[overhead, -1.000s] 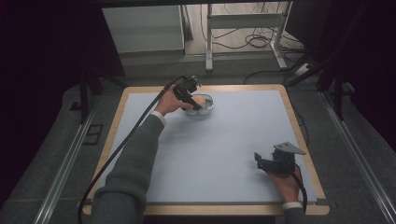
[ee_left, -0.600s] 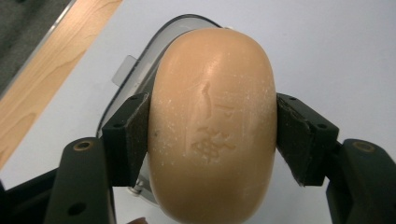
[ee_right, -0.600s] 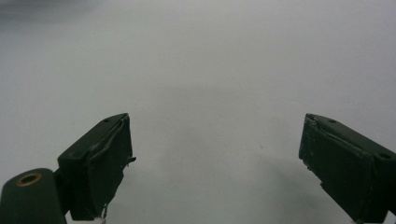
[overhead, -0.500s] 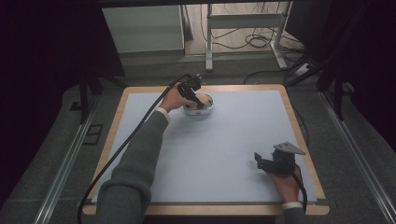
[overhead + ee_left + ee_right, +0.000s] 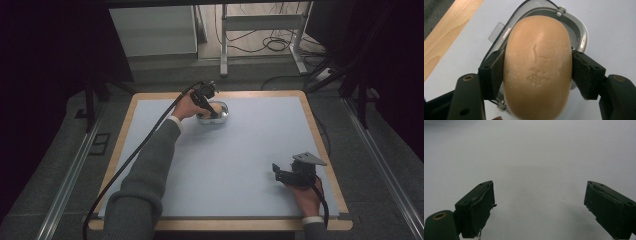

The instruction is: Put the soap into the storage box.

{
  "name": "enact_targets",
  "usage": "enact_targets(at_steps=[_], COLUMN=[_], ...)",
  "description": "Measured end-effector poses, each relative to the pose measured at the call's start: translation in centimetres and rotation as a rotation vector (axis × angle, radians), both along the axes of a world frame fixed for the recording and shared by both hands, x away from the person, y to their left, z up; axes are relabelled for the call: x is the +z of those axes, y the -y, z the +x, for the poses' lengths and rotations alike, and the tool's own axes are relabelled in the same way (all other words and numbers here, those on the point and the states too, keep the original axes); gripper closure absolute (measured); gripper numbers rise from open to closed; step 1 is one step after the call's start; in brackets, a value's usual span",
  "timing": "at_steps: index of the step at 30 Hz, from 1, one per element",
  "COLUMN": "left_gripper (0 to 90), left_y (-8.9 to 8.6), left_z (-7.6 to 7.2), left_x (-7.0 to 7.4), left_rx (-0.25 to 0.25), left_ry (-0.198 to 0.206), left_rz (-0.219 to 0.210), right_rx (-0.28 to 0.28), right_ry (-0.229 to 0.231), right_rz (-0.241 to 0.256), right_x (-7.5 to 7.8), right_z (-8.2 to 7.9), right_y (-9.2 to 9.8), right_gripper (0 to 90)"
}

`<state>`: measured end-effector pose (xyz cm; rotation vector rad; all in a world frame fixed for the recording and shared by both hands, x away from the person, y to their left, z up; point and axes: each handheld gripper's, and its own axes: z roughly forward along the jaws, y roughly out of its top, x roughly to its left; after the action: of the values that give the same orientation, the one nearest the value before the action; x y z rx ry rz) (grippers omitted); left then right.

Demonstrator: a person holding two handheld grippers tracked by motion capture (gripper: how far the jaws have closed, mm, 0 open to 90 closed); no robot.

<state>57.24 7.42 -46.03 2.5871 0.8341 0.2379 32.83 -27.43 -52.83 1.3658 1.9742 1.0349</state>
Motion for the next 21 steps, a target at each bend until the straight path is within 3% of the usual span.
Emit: enact_targets(at_steps=[6, 11, 14, 21], left_gripper=[31.9, 29.6, 29.1, 26.7], left_y=[0.0, -0.2, -0.8, -2.0], left_z=[-0.1, -0.7, -1.6, -3.7], left_x=[0.2, 0.9, 1.7, 2.7], left_rx=[0.003, -0.006, -0.002, 0.017], left_ry=[-0.005, 0.013, 0.039, 0.055], left_rz=[-0.036, -0.026, -0.053, -0.100], right_rx=[0.000, -0.001, -0.001, -0.003], right_ry=[-0.001, 0.001, 0.002, 0.002], right_rz=[0.000, 0.000, -0.003, -0.007], right_x=[0.0, 0.0, 0.0, 0.0], right_z=[0.0, 0.0, 0.0, 0.0], right_y=[0.0, 0.0, 0.0, -0.1], right_gripper=[9.6, 9.6, 9.6, 9.6])
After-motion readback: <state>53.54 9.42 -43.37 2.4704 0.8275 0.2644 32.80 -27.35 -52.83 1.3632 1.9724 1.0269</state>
